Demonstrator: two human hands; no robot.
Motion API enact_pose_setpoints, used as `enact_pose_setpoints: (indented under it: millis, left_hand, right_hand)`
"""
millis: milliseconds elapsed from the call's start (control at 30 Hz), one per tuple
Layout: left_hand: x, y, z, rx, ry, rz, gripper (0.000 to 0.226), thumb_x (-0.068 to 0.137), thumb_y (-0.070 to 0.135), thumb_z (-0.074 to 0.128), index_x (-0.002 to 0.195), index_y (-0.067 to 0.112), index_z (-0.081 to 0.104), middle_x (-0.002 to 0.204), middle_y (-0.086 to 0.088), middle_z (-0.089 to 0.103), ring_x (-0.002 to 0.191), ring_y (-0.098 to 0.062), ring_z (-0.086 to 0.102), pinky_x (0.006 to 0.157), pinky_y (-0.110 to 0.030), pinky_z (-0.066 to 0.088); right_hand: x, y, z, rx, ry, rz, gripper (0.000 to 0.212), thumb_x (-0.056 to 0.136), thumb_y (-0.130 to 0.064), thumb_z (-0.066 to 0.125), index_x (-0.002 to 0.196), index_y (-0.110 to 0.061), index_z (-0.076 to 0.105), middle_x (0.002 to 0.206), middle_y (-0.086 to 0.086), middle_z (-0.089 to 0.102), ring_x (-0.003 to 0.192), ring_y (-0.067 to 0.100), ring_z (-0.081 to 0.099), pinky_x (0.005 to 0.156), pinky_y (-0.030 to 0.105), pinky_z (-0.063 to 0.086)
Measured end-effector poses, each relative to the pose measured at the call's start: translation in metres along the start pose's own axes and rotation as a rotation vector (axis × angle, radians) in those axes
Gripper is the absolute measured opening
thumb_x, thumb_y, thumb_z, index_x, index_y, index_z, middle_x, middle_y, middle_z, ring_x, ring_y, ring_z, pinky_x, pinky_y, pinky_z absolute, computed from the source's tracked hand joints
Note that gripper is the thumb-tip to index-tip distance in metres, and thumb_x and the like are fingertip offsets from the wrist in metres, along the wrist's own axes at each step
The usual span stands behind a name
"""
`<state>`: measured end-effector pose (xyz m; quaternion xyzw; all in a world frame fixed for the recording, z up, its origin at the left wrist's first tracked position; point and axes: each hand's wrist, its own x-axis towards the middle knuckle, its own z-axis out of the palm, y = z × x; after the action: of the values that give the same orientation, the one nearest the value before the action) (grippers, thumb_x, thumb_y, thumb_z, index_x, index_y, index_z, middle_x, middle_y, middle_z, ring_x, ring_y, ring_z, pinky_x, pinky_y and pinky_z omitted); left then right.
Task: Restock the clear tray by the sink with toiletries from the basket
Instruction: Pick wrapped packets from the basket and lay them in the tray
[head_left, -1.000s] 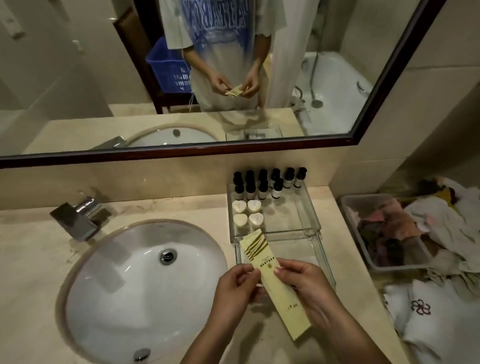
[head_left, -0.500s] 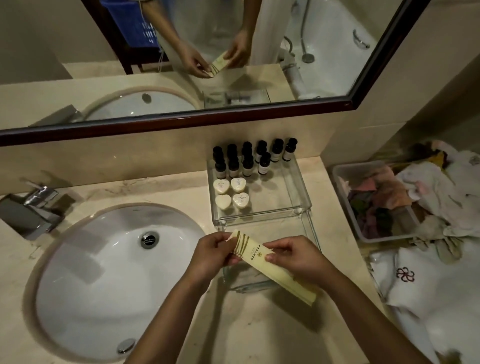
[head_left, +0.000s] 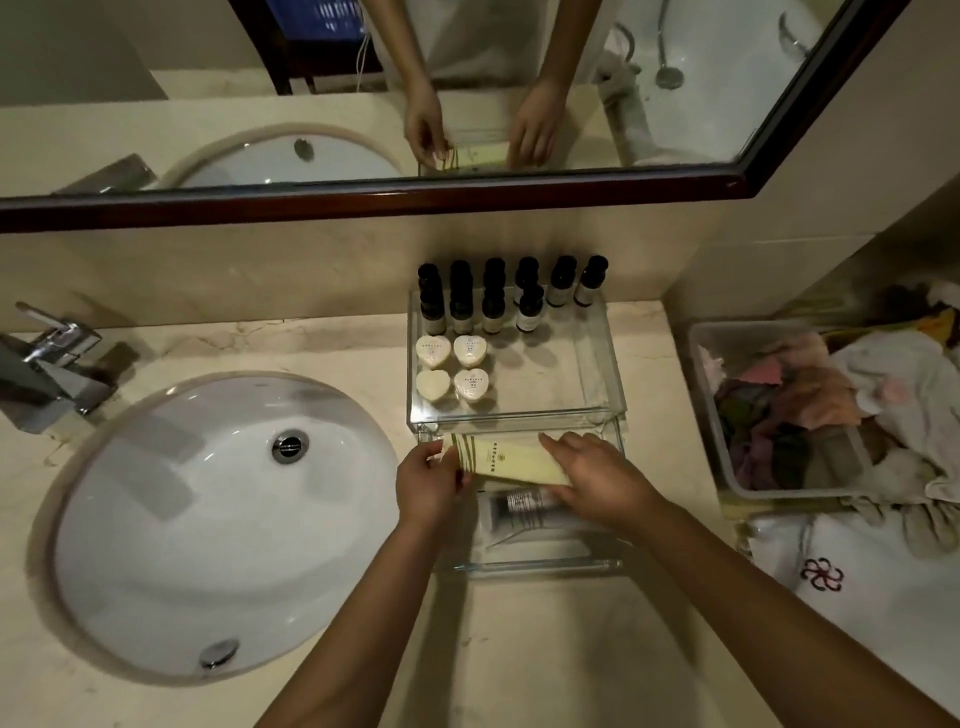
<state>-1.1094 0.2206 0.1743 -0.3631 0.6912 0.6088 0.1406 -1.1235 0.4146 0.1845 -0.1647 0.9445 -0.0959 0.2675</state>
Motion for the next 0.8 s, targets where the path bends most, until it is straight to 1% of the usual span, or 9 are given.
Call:
enact_pose_setpoints:
  millis: [33,133,233,367,467,533,600,667,800]
  left_hand:
    - [0.003,0.000,0.005,0.027,0.014,0.008,0.019,0.091,0.012,0.054,0.105,0.001,0.061,0.079,-0.014,0.064,0.063,-0.021,0.059,0.064,-0.029,0.051]
    - [0.008,0.001,0.014,0.204,0.062,0.082,0.026,0.091,0.015,0.054,0.113,0.006,0.065,0.103,-0.011,0.069,0.096,-0.029,0.064,0.086,-0.032,0.050]
    - [0.009,0.005,0.021,0.383,0.095,0.114,0.029,0.093,0.010,0.050,0.118,0.006,0.064,0.116,-0.011,0.066,0.109,-0.028,0.059,0.086,-0.025,0.042]
    - [0.008,0.005,0.028,0.563,0.089,0.128,0.015,0.088,0.002,0.046,0.092,0.000,0.061,0.101,-0.020,0.065,0.098,-0.035,0.059,0.069,-0.028,0.038]
    - [0.007,0.000,0.030,0.636,0.049,0.140,0.016,0.086,0.001,0.045,0.099,-0.001,0.055,0.100,-0.019,0.063,0.096,-0.035,0.058,0.070,-0.029,0.038]
    - [0.006,-0.006,0.031,0.629,0.025,0.174,0.019,0.085,0.001,0.046,0.102,0.000,0.053,0.102,-0.017,0.062,0.096,-0.033,0.058,0.070,-0.028,0.039]
    - [0.006,-0.010,0.030,0.623,0.013,0.207,0.024,0.084,0.001,0.047,0.107,-0.003,0.052,0.106,-0.017,0.059,0.098,-0.032,0.056,0.072,-0.030,0.041]
    - [0.005,-0.014,0.028,0.647,-0.003,0.234,0.022,0.084,0.002,0.047,0.105,-0.003,0.052,0.106,-0.017,0.057,0.097,-0.032,0.055,0.073,-0.031,0.042]
    - [0.004,-0.018,0.022,0.700,-0.048,0.258,0.018,0.087,0.005,0.050,0.104,0.002,0.053,0.107,-0.014,0.058,0.097,-0.027,0.056,0.076,-0.028,0.042]
  right_hand:
    - [0.004,0.004,0.001,-0.018,0.022,-0.016,0.066,0.094,-0.032,0.050,0.149,-0.018,0.017,0.144,0.006,0.039,0.129,0.024,0.037,0.105,0.028,0.026]
    - [0.014,0.015,0.006,-0.018,0.091,-0.024,0.060,0.093,-0.029,0.052,0.146,-0.021,0.026,0.144,0.003,0.043,0.129,0.023,0.040,0.106,0.029,0.025]
    - [0.022,0.020,0.012,0.002,0.136,-0.021,0.056,0.091,-0.027,0.055,0.142,-0.021,0.033,0.140,0.002,0.047,0.126,0.023,0.043,0.104,0.029,0.027]
    - [0.030,0.021,0.020,0.002,0.173,-0.028,0.055,0.091,-0.025,0.055,0.142,-0.020,0.034,0.139,0.004,0.048,0.126,0.024,0.044,0.106,0.030,0.027]
    - [0.034,0.019,0.026,-0.032,0.196,-0.043,0.057,0.091,-0.023,0.055,0.143,-0.019,0.034,0.138,0.005,0.048,0.126,0.025,0.044,0.107,0.031,0.026]
    - [0.035,0.018,0.030,-0.060,0.227,-0.052,0.057,0.087,-0.021,0.061,0.141,-0.016,0.040,0.129,0.008,0.054,0.119,0.028,0.050,0.104,0.033,0.031]
    - [0.035,0.019,0.035,-0.085,0.294,-0.074,0.062,0.070,-0.019,0.079,0.127,-0.014,0.057,0.107,0.008,0.065,0.098,0.029,0.063,0.091,0.034,0.046]
    - [0.035,0.020,0.041,-0.129,0.365,-0.057,0.068,0.048,-0.022,0.091,0.111,-0.016,0.069,0.089,0.005,0.069,0.079,0.024,0.068,0.076,0.030,0.053]
    - [0.029,0.017,0.045,-0.092,0.418,-0.021,0.069,0.043,-0.018,0.093,0.108,-0.016,0.070,0.092,0.009,0.070,0.083,0.029,0.068,0.077,0.037,0.055]
